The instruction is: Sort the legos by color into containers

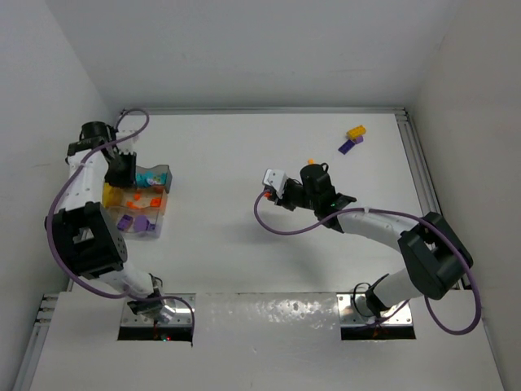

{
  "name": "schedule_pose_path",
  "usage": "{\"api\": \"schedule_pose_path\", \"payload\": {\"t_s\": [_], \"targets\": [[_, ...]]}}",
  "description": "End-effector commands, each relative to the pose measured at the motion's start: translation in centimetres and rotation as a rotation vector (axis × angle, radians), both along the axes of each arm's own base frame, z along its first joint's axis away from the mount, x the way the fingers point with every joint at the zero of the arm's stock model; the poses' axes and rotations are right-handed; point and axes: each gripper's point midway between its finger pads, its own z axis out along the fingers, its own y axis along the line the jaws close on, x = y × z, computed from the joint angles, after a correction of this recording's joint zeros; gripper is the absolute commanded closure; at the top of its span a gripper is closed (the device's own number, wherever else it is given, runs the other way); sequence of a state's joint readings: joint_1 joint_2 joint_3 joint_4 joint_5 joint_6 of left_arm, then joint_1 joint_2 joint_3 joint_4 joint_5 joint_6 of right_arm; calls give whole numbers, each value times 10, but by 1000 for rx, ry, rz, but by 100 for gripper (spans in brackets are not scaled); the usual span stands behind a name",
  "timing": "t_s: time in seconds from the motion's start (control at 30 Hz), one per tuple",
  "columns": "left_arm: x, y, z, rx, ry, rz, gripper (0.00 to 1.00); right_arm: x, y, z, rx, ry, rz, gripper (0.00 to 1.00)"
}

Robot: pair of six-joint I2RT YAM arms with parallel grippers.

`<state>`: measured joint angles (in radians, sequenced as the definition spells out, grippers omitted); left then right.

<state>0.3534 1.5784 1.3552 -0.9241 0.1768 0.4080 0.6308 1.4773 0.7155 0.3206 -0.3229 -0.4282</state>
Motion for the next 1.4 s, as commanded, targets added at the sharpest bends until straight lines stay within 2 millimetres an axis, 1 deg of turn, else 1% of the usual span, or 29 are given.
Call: {"api": "schedule_pose_path", "payload": {"t_s": [0.0, 0.1, 0.13, 0.2, 0.23, 0.3, 0.33, 0.4, 0.43, 0.5, 0.6, 0.63, 0.7, 0.73, 0.77, 0.8, 0.87, 0.9, 0.93, 0.97, 1.0, 1.03, 1.07, 1.1, 1.13, 1.2, 1.27, 1.33, 1.37], "targets": [[-17, -7, -11, 72, 59, -69, 97, 4, 11, 23, 58, -52, 28, 100], [-21, 1, -23, 107, 95, -75, 90, 5, 12, 27, 60, -59, 35, 100], [-22, 1, -27, 104, 106, -80, 85, 4, 13, 27, 60, -60, 38, 100], [-22, 0, -29, 97, 115, -90, 79, 6, 12, 31, 63, -66, 35, 100], [-22, -1, -31, 92, 115, -93, 70, 5, 13, 31, 65, -68, 35, 100], [-18, -1, -33, 86, 102, -89, 59, 6, 13, 33, 71, -70, 35, 100], [-14, -3, -32, 79, 87, -90, 50, 6, 13, 34, 73, -70, 35, 100], [-10, -4, -32, 62, 85, -87, 40, 5, 13, 33, 70, -67, 37, 100], [-5, -4, -27, 61, 68, -89, 39, 5, 13, 34, 69, -68, 37, 100], [0, -5, -24, 54, 52, -87, 38, 4, 13, 36, 69, -72, 40, 100], [12, -8, -4, 42, -18, -104, 39, 2, 12, 35, 70, -65, 39, 100], [19, -22, 9, -10, -67, -149, 41, 1, 12, 38, 77, -66, 44, 100], [25, -47, 32, -68, -150, -260, 42, -3, 16, 41, 93, -65, 74, 100], [29, -81, 46, -146, -201, -365, 42, -4, 19, 47, 108, -72, 86, 100], [26, -101, 55, -180, -221, -422, 41, -5, 23, 53, 132, -77, 96, 100], [22, -141, 62, -247, -234, -523, 37, -8, 27, 58, 153, -75, 122, 100], [12, -184, 67, -351, -240, -592, 29, -9, 37, 70, 190, -98, 141, 100], [2, -220, 72, -435, -240, -681, 25, -9, 41, 73, 197, -108, 150, 100], [-5, -234, 69, -475, -225, -699, 22, -10, 44, 75, 201, -114, 158, 100], [-5, -248, 72, -509, -230, -696, 19, -9, 49, 79, 211, -125, 167, 100], [-14, -268, 73, -553, -217, -742, 18, -9, 52, 82, 220, -131, 174, 100], [-17, -277, 73, -586, -205, -751, 18, -9, 54, 85, 237, -129, 173, 100], [-20, -283, 71, -613, -185, -762, 14, -8, 57, 90, 257, -148, 179, 100], [-23, -293, 72, -640, -184, -786, 13, -7, 59, 93, 262, -162, 183, 100], [-24, -298, 73, -653, -176, -783, 12, -7, 61, 94, 265, -169, 188, 100], [-23, -311, 75, -649, -194, -820, 11, -9, 65, 96, 265, -168, 207, 100], [-23, -320, 78, -668, -197, -824, 11, -11, 67, 93, 256, -162, 218, 100], [-19, -327, 80, -683, -208, -820, 11, -11, 68, 92, 243, -166, 225, 100], [-19, -332, 82, -696, -212, -829, 12, -11, 69, 93, 246, -170, 223, 100]]}}
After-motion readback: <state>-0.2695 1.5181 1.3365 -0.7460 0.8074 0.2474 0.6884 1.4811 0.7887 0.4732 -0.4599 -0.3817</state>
